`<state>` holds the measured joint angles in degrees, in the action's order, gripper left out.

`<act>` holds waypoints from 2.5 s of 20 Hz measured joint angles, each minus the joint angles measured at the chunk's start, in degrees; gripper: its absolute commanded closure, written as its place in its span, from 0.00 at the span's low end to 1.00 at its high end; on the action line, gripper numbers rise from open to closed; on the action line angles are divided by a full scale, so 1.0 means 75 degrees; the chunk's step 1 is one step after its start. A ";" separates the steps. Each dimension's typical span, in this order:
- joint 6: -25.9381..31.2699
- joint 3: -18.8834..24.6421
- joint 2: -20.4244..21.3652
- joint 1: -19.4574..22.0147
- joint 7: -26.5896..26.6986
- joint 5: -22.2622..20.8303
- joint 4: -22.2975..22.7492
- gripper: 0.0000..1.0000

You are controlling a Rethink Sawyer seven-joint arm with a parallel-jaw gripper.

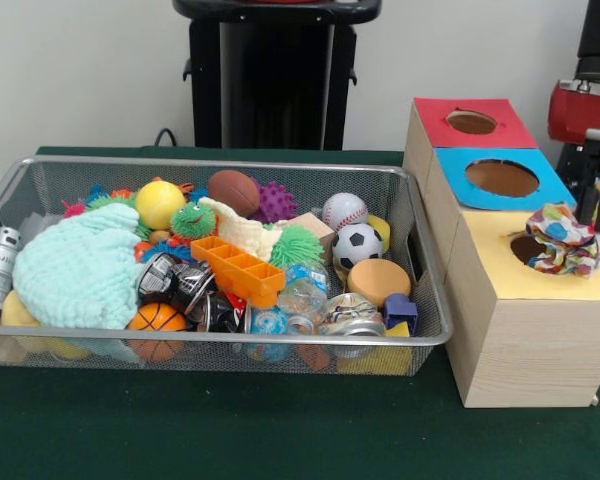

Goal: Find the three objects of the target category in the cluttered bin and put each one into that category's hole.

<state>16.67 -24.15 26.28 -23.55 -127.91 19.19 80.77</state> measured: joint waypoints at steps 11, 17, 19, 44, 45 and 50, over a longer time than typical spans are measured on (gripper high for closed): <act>-0.0002 0.0011 0.0038 0.0347 0.0000 -0.0008 0.0201 1.00; -0.0006 0.0018 0.0056 0.0615 0.0000 -0.0006 0.0429 1.00; -0.0017 0.0018 0.0067 0.0644 0.0000 -0.0006 0.0472 1.00; -0.0017 0.0018 0.0154 0.0240 0.0000 -0.0006 0.0646 1.00; -0.0017 0.0018 0.0154 0.0218 0.0000 -0.0006 0.0649 1.00; -0.0016 0.0019 0.0154 0.0093 0.0000 -0.0006 0.0676 1.00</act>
<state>16.55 -24.01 27.43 -22.85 -127.91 19.14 85.84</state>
